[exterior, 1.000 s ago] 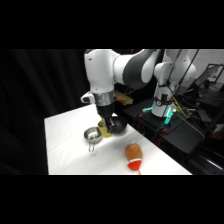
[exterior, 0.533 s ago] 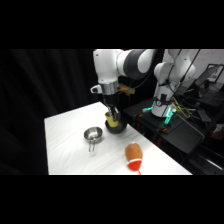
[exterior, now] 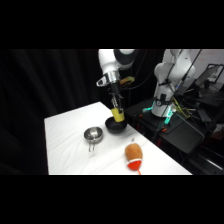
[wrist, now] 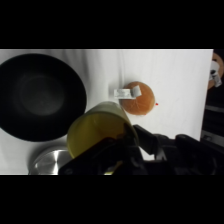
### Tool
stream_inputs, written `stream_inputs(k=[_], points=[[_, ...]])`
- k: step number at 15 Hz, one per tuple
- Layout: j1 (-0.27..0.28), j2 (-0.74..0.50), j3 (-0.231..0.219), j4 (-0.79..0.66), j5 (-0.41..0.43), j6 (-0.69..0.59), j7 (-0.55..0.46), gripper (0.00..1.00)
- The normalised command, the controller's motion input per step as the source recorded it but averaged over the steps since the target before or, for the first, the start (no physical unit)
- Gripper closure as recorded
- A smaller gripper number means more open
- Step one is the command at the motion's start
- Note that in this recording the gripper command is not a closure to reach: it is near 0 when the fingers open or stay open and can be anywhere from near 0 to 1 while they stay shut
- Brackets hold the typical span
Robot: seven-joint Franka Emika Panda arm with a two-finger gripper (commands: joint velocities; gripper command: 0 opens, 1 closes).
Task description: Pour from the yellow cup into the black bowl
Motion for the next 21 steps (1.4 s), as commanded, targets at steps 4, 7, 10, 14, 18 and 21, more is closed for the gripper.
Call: stream_inputs(k=[4, 7, 10, 14, 18, 21], points=[[-0.202, 0.27, -0.273, 0.25, 0.561, -0.59, -0.88, 0.16], [-0.197, 0.49, -0.046, 0.44, 0.433, -0.65, -0.54, 0.17], [-0.17, 0.49, 0.075, 0.45, 0.259, -0.5, -0.27, 0.18], [-0.151, 0.32, 0.118, 0.35, 0.114, -0.32, -0.12, 0.18], [-0.083, 0.05, 0.101, 0.15, -0.027, -0.03, 0.08, 0.18], [0.144, -0.43, 0.104, -0.17, -0.311, 0.58, 0.57, 0.18]])
